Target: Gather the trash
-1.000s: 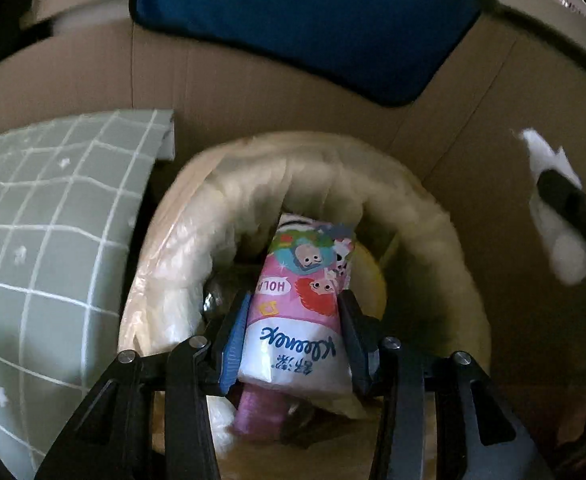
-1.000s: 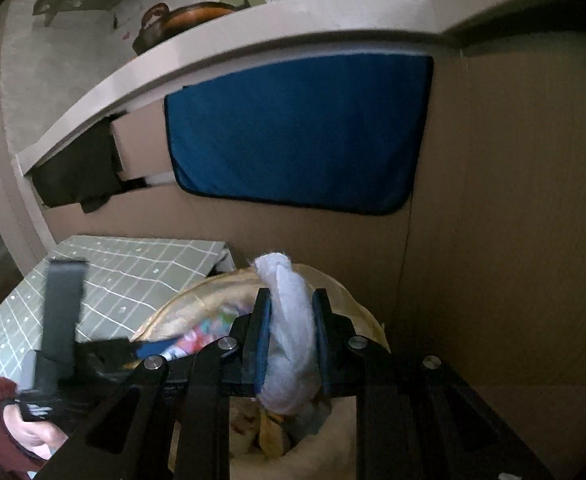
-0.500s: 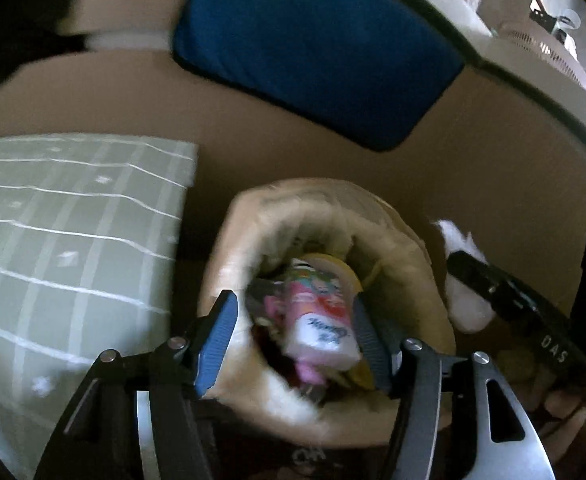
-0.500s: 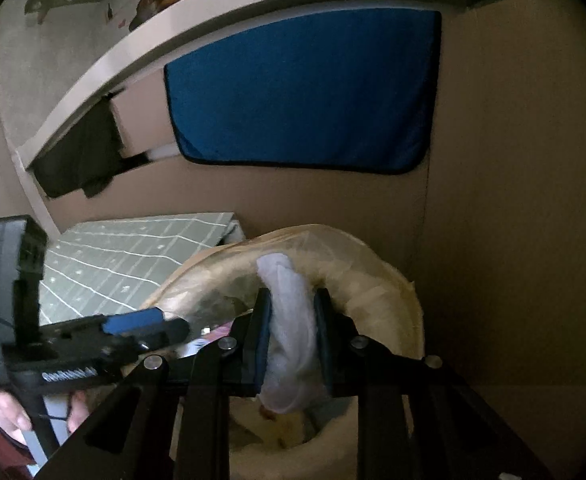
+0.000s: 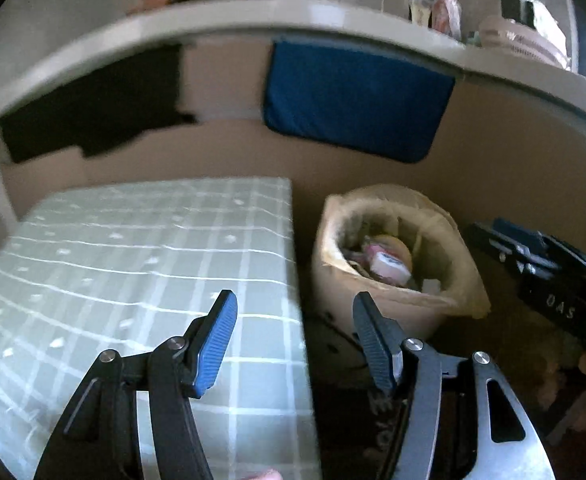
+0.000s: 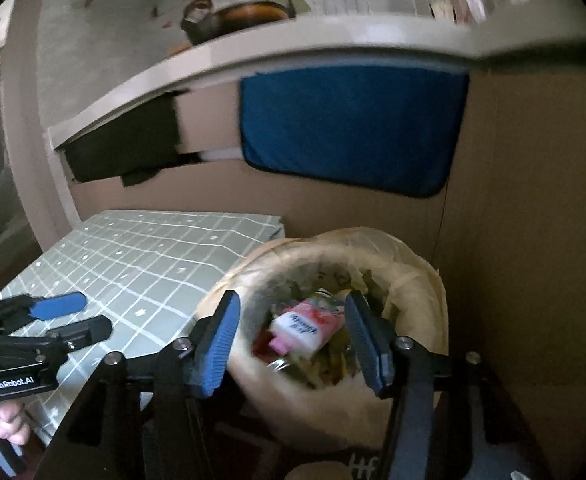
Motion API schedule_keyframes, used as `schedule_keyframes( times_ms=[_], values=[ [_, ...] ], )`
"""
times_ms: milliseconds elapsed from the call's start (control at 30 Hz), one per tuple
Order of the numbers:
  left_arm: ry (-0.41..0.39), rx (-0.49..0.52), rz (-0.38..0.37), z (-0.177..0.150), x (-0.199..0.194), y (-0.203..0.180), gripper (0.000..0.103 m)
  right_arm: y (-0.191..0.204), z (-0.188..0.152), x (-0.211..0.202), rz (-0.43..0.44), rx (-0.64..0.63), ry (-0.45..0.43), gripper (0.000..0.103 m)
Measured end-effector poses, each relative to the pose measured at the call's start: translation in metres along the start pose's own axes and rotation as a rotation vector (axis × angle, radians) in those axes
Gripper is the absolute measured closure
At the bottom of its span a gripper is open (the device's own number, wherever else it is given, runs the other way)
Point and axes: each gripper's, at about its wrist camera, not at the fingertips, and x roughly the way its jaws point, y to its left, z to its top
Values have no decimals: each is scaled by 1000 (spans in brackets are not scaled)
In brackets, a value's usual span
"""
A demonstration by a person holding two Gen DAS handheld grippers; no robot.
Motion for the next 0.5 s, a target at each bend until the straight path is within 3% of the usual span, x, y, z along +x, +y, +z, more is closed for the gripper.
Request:
schedule_keyframes(
  times_ms=[200,300,500],
  values=[
    [-114,15,115,-21,-57,8,42,54,-24,-49,21,-76,-13,49],
    [-143,-1,157,-28,-76,11,42,70,-34,-66,32,-85,-19,43],
    [-193,-51,181,-38,-102,23,42,91,-52,-91,6,-88,-29,43]
  ],
)
